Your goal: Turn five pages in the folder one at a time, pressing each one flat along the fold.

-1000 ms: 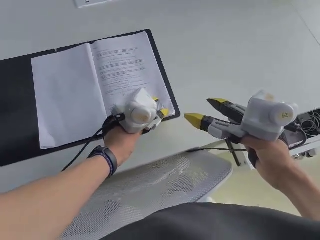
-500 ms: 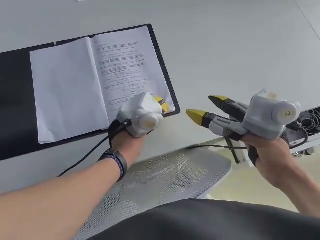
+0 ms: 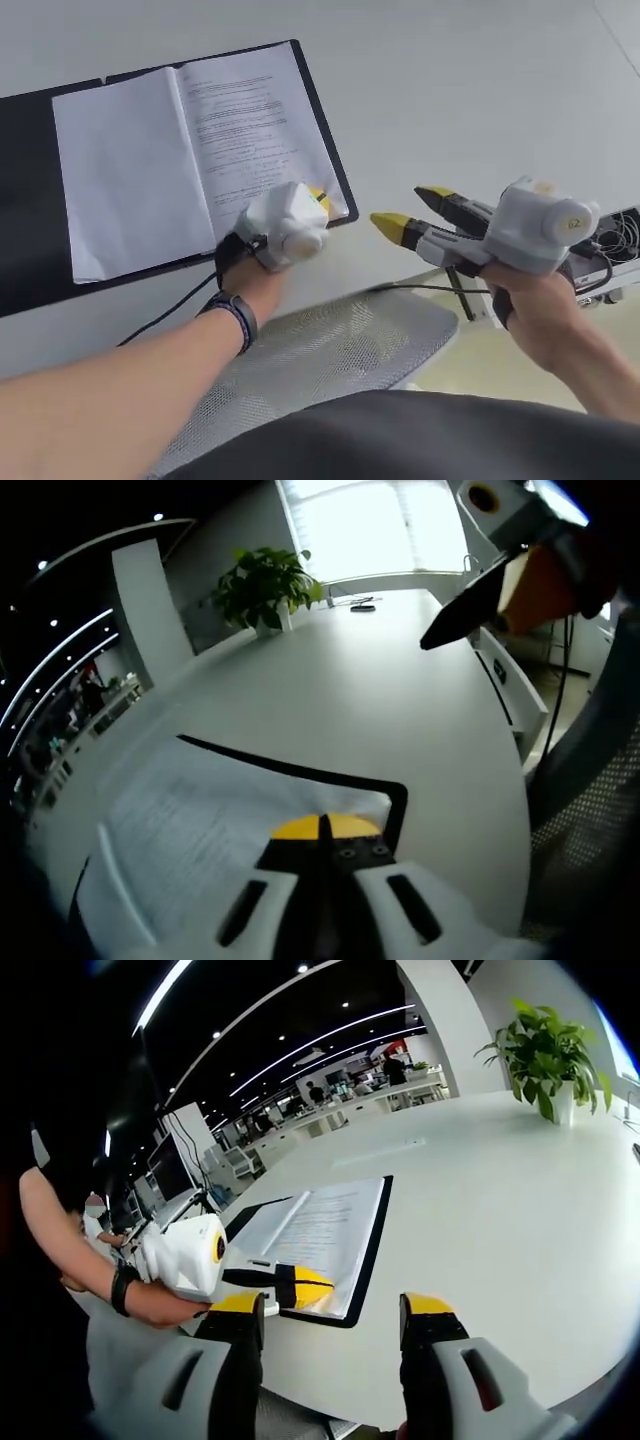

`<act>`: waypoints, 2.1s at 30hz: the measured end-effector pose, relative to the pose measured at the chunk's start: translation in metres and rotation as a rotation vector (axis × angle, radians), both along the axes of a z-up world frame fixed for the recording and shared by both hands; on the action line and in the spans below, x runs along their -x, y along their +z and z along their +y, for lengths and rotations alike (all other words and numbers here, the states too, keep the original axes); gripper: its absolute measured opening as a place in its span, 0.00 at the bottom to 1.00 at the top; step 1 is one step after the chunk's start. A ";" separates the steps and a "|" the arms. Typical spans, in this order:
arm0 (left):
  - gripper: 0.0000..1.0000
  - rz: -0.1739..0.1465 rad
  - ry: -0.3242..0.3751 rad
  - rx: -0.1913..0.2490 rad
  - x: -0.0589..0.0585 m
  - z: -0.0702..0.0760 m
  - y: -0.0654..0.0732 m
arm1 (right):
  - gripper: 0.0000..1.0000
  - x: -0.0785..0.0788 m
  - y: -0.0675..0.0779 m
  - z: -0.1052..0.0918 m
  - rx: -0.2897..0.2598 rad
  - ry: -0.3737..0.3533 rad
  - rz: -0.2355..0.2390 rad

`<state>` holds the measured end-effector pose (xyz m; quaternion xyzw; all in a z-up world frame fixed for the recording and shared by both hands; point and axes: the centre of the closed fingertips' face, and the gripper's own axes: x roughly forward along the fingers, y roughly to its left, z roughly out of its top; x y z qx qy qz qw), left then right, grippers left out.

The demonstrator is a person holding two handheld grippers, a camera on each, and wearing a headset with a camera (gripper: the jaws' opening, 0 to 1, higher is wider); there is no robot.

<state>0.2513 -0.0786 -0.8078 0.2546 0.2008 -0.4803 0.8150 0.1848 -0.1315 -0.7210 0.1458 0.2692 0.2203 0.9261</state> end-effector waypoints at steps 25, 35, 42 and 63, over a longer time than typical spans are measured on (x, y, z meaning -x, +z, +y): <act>0.41 0.174 0.127 0.101 0.011 0.008 -0.002 | 0.47 -0.003 -0.006 -0.007 -0.035 -0.024 0.006; 0.37 0.271 0.146 0.250 0.017 -0.001 0.015 | 0.47 -0.004 -0.004 -0.013 -0.057 -0.049 0.005; 0.30 0.240 0.221 0.225 -0.001 0.008 0.007 | 0.45 -0.004 -0.005 -0.011 -0.055 -0.044 0.008; 0.31 0.357 0.195 0.267 0.017 -0.004 0.011 | 0.43 -0.002 -0.006 -0.015 -0.063 -0.055 0.009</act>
